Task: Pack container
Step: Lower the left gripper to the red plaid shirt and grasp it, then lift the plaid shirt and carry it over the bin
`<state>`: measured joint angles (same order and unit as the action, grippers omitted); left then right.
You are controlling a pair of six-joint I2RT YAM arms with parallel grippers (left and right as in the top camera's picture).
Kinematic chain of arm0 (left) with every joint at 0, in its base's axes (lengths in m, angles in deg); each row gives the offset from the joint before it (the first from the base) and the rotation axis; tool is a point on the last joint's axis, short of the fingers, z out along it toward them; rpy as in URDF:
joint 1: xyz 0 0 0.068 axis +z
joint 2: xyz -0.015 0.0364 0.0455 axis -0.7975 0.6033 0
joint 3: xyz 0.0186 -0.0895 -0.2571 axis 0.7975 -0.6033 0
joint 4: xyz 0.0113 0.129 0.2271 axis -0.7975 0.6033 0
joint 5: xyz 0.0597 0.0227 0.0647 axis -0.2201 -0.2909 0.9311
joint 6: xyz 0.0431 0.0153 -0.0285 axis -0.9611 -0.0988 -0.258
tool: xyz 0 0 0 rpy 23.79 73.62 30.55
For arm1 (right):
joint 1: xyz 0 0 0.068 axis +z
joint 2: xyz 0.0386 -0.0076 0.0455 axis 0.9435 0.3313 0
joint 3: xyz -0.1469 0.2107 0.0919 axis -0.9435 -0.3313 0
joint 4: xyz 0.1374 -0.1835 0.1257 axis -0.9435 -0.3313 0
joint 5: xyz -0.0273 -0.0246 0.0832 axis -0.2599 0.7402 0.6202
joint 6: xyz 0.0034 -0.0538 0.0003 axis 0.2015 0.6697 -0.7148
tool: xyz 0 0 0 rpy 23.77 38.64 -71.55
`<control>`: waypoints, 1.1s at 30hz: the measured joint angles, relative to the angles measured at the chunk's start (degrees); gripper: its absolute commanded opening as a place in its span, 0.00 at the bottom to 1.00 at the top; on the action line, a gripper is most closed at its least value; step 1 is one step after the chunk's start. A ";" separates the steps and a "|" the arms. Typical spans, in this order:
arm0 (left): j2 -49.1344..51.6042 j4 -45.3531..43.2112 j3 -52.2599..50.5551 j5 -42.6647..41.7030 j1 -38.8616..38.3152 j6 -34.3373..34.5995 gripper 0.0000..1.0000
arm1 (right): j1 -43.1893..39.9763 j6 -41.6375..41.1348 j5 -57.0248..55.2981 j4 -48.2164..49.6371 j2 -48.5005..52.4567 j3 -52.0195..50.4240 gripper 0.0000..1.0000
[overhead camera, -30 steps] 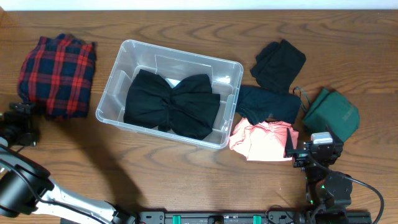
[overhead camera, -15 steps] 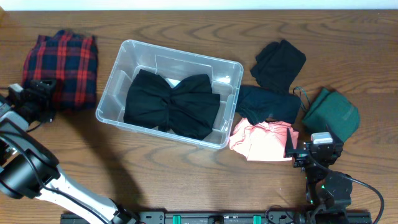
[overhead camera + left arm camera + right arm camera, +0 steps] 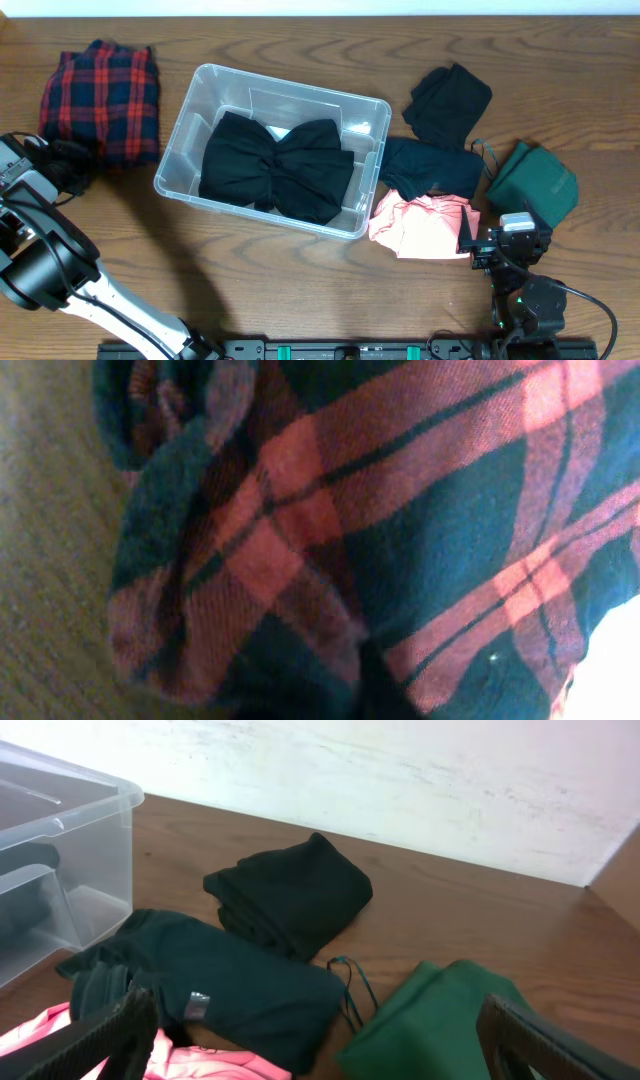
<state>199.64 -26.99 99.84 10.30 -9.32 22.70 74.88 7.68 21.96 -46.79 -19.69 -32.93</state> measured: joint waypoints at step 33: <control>-49.64 -14.10 0.00 -20.50 -9.79 11.43 0.06 | 0.00 0.00 0.00 0.00 0.00 0.00 0.99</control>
<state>150.00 -41.08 99.84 -10.20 -19.11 34.13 74.88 7.68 21.96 -46.79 -19.69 -32.93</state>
